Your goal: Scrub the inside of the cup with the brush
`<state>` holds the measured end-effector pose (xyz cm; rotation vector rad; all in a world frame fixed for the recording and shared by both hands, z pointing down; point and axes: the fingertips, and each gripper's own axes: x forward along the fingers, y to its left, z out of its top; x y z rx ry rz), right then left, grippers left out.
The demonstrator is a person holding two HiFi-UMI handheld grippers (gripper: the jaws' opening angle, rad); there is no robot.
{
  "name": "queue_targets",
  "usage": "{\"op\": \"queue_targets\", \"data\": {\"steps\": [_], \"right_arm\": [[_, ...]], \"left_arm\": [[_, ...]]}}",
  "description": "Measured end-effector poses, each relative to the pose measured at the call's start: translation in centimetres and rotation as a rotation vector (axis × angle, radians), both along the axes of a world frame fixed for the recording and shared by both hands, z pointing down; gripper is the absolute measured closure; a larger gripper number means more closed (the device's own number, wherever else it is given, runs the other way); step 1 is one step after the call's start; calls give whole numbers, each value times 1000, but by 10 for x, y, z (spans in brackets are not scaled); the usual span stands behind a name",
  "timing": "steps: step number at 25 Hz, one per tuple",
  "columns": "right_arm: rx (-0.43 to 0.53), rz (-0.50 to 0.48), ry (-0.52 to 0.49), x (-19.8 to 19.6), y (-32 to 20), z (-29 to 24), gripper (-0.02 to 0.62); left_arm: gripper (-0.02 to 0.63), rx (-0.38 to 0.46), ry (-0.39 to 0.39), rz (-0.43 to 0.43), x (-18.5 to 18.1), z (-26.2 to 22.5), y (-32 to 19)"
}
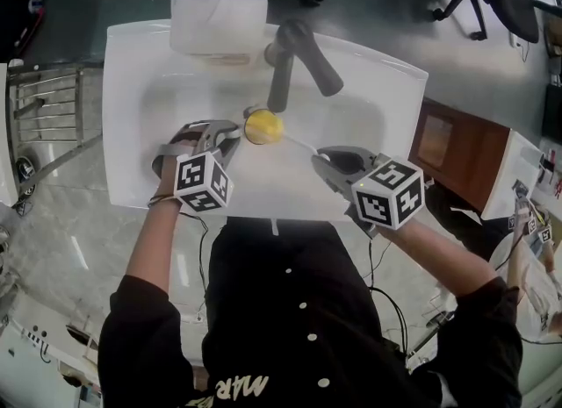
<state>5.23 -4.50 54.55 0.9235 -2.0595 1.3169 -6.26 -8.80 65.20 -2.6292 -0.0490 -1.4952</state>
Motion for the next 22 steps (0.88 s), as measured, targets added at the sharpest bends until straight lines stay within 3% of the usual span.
{"op": "queue_targets", "data": {"steps": [6, 12, 14, 18, 22], "right_arm": [[550, -722, 417, -7, -6, -18, 545], [1048, -1471, 730, -12, -9, -21, 545], [1170, -1678, 805, -15, -10, -19, 545], [1189, -1814, 821, -26, -13, -7, 545], [1166, -1812, 819, -30, -13, 11, 545]], "left_arm": [[522, -5, -6, 8, 0, 1, -2], [522, -12, -16, 34, 2, 0, -4], [522, -15, -18, 42, 4, -1, -4], [522, -18, -27, 54, 5, -3, -4], [522, -26, -22, 44, 7, -2, -2]]}}
